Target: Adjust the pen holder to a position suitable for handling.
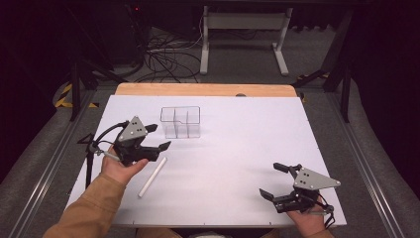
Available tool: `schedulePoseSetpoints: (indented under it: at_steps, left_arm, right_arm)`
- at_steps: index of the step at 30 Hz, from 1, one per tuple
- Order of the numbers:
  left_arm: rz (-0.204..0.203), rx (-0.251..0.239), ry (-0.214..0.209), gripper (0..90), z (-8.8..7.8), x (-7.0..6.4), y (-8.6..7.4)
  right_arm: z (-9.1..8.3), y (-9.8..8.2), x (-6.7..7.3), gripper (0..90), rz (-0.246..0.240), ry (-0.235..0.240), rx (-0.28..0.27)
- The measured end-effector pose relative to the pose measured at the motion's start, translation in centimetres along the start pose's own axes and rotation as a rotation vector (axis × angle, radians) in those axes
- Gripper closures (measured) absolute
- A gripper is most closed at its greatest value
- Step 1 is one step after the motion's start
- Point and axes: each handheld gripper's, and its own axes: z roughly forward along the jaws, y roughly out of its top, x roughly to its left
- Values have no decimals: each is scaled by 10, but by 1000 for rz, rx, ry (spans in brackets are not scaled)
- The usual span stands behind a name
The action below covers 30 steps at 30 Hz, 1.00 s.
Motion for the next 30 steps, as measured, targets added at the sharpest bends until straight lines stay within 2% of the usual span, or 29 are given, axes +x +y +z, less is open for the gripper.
schedulePoseSetpoints:
  at_steps: [5, 11, 12, 20, 27, 30]
  left_arm:
    - [-15, 34, -17, 298, 11, 11, 7]
    - [6, 93, -31, 325, 27, 17, 18]
    - [22, 111, -25, 330, 29, 19, 19]
    - [36, 143, -27, 366, 49, 31, 29]
    - [69, 191, -32, 367, 68, 37, 36]
    - [70, 214, -36, 367, 75, 40, 39]
  right_arm:
    - [0, 0, 0, 77, 4, 7, 2]
    - [0, -1, -1, 77, 3, 14, 5]
    - [0, -1, -1, 77, 3, 15, 5]
    - [1, -1, -1, 77, 3, 26, 9]
    - [1, -2, -2, 77, 5, 31, 9]
    - [1, -2, -2, 77, 1, 32, 8]
